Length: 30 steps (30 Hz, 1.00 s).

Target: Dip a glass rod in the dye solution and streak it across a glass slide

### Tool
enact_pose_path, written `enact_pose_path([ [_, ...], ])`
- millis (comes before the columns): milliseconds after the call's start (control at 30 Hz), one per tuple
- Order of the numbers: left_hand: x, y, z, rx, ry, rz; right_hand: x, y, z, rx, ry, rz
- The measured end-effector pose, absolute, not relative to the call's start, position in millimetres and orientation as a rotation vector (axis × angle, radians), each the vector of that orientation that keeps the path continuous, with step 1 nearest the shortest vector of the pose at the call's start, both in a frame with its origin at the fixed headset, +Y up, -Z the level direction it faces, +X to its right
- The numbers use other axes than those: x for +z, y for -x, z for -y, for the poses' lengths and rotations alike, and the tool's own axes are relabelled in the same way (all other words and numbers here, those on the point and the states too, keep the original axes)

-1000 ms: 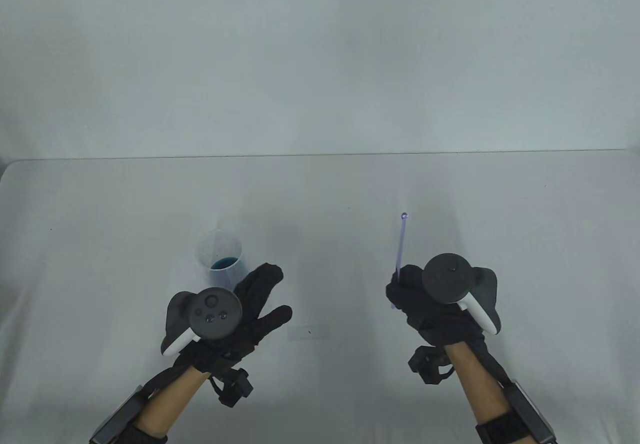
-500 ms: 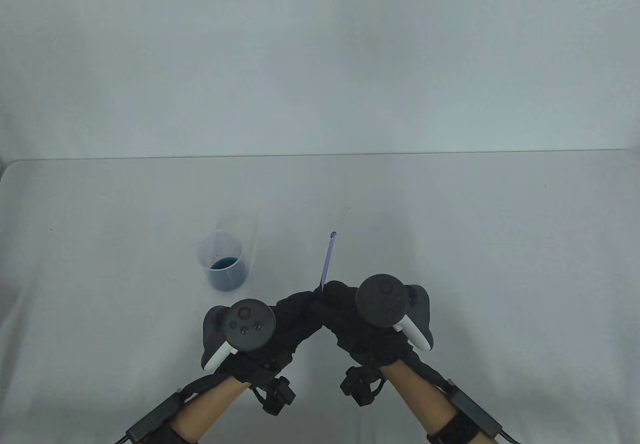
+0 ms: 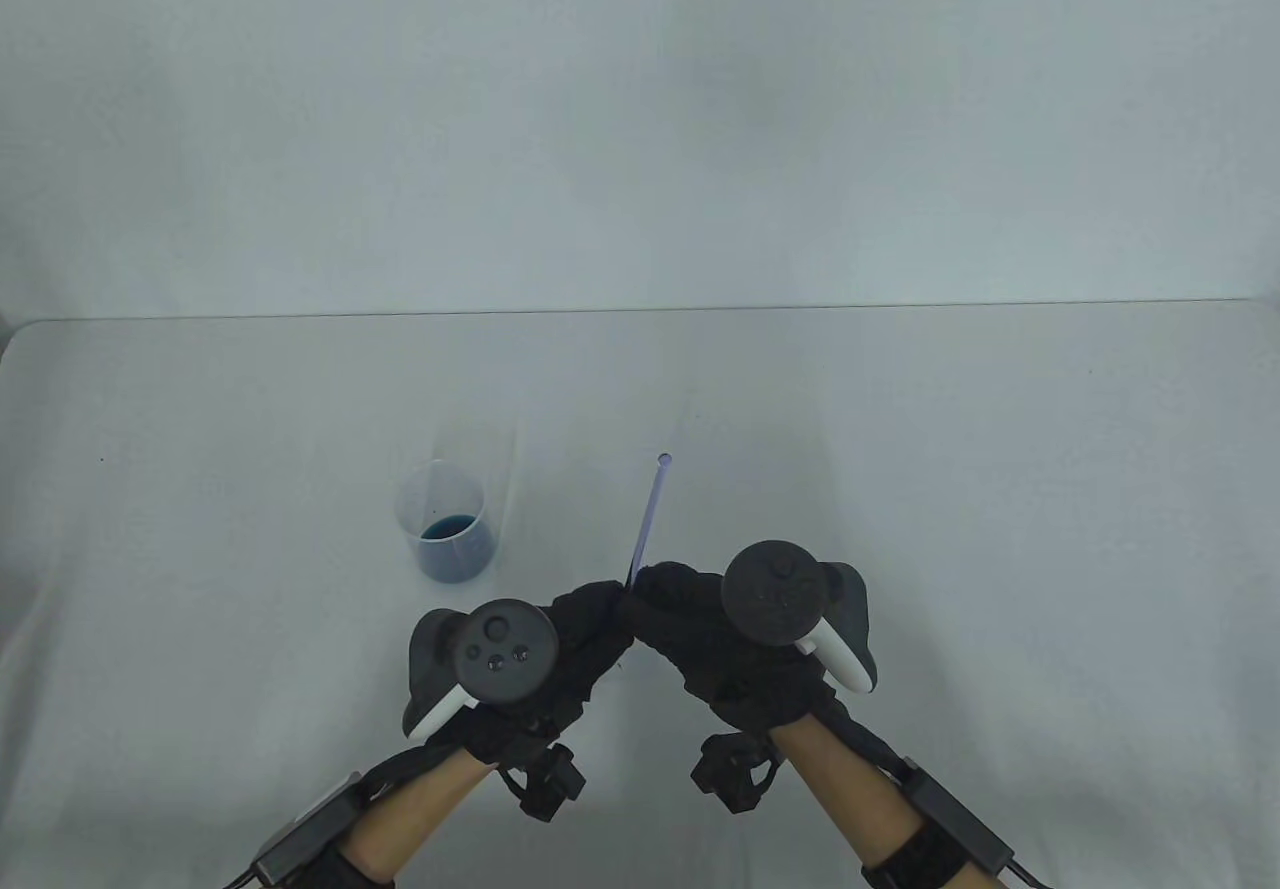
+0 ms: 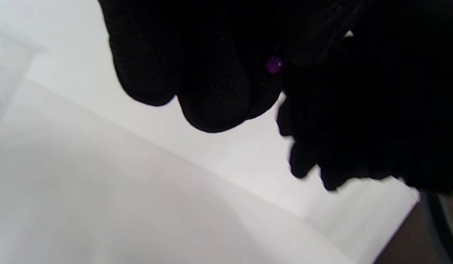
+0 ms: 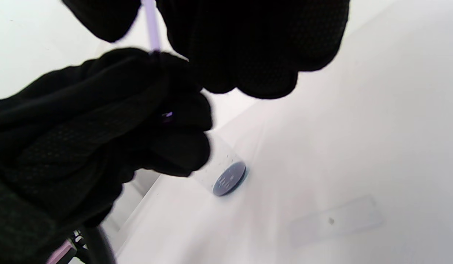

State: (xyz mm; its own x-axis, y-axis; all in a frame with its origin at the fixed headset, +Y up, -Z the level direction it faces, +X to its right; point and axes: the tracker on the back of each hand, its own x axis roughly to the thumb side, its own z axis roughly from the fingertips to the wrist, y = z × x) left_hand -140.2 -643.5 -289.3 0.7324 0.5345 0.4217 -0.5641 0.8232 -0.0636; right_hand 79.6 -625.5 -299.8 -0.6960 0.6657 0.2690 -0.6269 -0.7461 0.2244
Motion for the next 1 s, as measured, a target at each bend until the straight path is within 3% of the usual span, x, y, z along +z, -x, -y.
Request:
enact_pose_path([
  [133,-301.8,175.5,608.5,0.424,-0.219,0.369,-304.1,-110.6,611.0,2.501,-0.411,-0.099],
  [233,-310.5,203.7,586.4,0.256,-0.3,0.298,-305.3,-135.3,615.0,2.597,-0.344,-0.052],
  [400,-324.3,238.5,567.3,-0.08,-0.311,0.204,-297.0,-157.3,633.0,2.791,-0.337,0.01],
  [667,-354.0,258.4,564.8,-0.462,-0.205,0.129,-290.5,-172.1,668.9,2.958,-0.361,-0.049],
  [1000,-393.5,244.1,596.0,-0.711,-0.033,0.127,-292.8,-174.2,670.7,2.945,-0.346,-0.074],
])
